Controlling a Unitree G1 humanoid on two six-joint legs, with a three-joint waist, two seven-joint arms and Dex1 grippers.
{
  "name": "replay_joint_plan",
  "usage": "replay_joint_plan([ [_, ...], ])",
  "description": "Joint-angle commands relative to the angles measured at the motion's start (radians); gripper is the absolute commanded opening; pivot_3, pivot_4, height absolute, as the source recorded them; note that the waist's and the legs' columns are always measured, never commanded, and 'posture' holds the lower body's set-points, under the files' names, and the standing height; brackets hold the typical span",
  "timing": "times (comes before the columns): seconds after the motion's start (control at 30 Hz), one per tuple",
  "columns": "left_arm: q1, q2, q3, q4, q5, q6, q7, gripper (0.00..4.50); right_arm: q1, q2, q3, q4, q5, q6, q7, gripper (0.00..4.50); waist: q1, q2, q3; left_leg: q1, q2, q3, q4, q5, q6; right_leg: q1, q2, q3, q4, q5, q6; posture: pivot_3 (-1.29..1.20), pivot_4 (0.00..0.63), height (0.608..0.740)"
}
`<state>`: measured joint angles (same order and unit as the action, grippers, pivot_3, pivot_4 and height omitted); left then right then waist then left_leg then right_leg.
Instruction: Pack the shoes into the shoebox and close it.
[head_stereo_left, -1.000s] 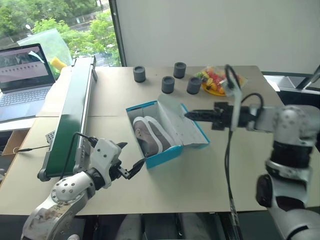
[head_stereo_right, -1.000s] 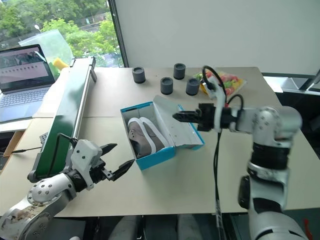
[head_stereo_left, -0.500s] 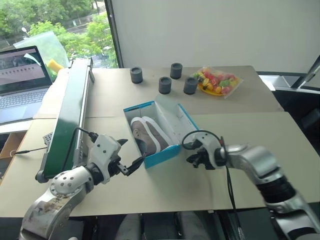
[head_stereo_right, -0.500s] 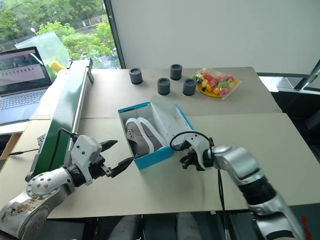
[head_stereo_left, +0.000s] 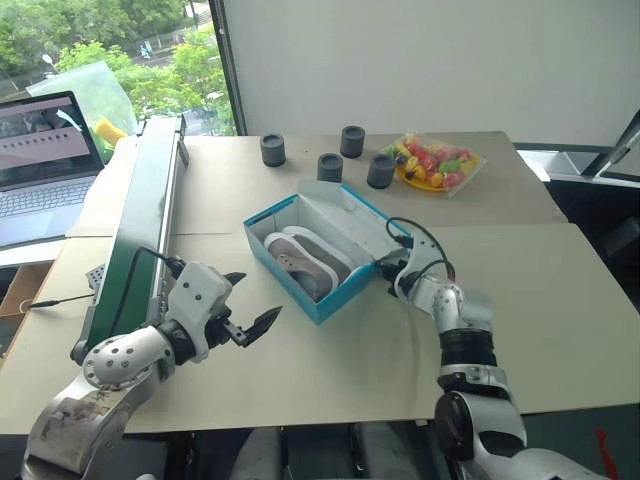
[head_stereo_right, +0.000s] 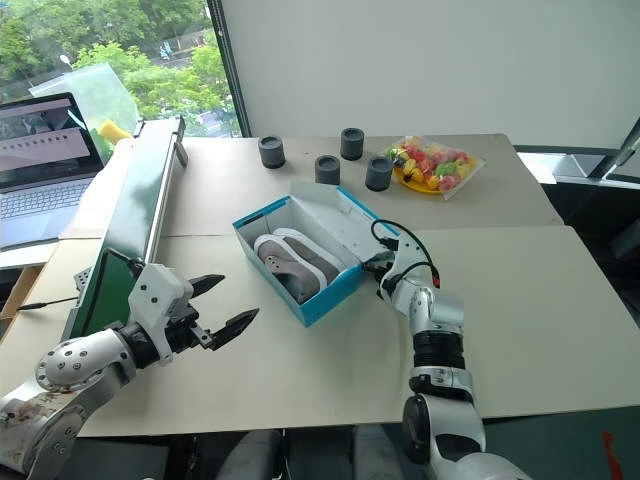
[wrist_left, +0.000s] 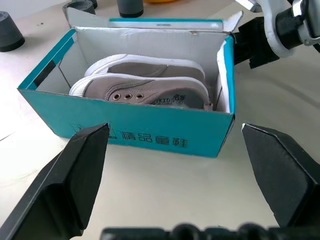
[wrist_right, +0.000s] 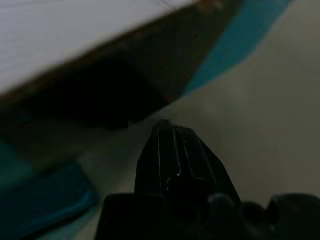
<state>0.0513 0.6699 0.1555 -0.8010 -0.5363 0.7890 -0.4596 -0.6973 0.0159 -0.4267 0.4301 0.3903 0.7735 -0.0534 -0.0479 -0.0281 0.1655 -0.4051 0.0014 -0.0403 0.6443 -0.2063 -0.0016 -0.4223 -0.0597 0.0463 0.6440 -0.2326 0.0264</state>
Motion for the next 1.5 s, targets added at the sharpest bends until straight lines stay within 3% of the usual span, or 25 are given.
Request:
replay_joint_plan([
  [0.03,-0.005,0.016,0.031,-0.035,-0.013,0.005,-0.002,4.50,-0.099,0.031,-0.127,0.050,0.148,-0.161,0.038,0.07,-0.002,0.000,0.000,0.000,0.000,0.000,0.000,0.000,0.000,0.000,0.000,0.000,0.000,0.000,0.000,0.00,0.150,0.728],
  [0.4,0.006,0.023,0.070,-0.063,-0.025,0.031,0.022,4.50,-0.259,0.014,-0.209,0.221,0.348,-0.269,0.252,0.07,-0.003,0.001,0.001,0.001,0.000,0.000,-0.001,0.000,0.000,0.000,0.000,0.000,0.001,0.000,0.000,0.00,0.150,0.728],
  [0.53,0.015,0.021,0.082,-0.071,-0.024,0.036,0.029,4.50,-0.228,0.003,-0.073,0.106,0.362,-0.160,0.441,0.07,-0.003,0.001,0.001,0.000,0.000,0.000,-0.001,0.000,0.000,0.000,0.000,0.000,0.000,0.000,0.000,0.00,0.150,0.728],
  [0.63,0.013,0.017,0.084,-0.078,-0.026,0.043,0.035,4.50,-0.218,-0.005,-0.017,0.047,0.367,-0.120,0.488,0.07,-0.003,0.001,0.001,0.001,0.001,0.000,-0.001,0.000,0.000,0.000,0.000,0.000,0.001,0.000,0.000,0.00,0.150,0.728],
  [0.77,0.015,0.013,0.079,-0.082,-0.024,0.043,0.043,4.50,-0.267,-0.097,0.100,0.233,0.107,-0.304,0.354,0.07,0.005,0.001,0.001,0.001,0.000,0.000,-0.001,0.000,0.000,0.001,0.000,0.000,0.001,0.000,0.000,0.00,0.150,0.728],
  [1.0,0.025,0.000,0.073,-0.095,-0.024,0.044,0.062,4.50,-0.343,-0.228,0.178,0.474,-0.142,-0.579,0.123,0.07,0.004,0.001,0.001,-0.001,-0.001,0.000,-0.002,0.000,0.000,-0.002,-0.001,-0.001,-0.001,0.000,0.000,0.00,0.150,0.728],
  [1.17,0.030,-0.005,0.071,-0.103,-0.025,0.048,0.072,4.50,-0.361,-0.242,0.240,0.545,-0.220,-0.634,0.163,0.07,-0.011,0.001,0.001,-0.001,0.000,0.001,-0.002,0.000,0.000,-0.001,-0.001,0.000,-0.001,0.000,0.000,0.00,0.150,0.728],
  [1.3,0.013,-0.005,0.059,-0.091,-0.029,0.048,0.070,4.50,-0.439,-0.169,0.310,0.779,-0.313,-0.678,0.175,0.07,-0.028,0.001,0.001,0.003,0.000,0.002,-0.002,0.000,0.000,0.001,0.000,0.001,0.000,0.000,-0.001,0.00,0.150,0.728],
  [1.5,-0.001,0.002,0.068,-0.090,-0.037,0.057,0.064,4.50,-0.497,-0.111,0.318,0.901,-0.364,-0.700,0.232,0.07,-0.019,0.001,0.001,0.001,-0.001,0.001,-0.002,0.000,0.000,0.000,-0.001,0.001,0.000,0.000,0.000,0.00,0.150,0.728],
])
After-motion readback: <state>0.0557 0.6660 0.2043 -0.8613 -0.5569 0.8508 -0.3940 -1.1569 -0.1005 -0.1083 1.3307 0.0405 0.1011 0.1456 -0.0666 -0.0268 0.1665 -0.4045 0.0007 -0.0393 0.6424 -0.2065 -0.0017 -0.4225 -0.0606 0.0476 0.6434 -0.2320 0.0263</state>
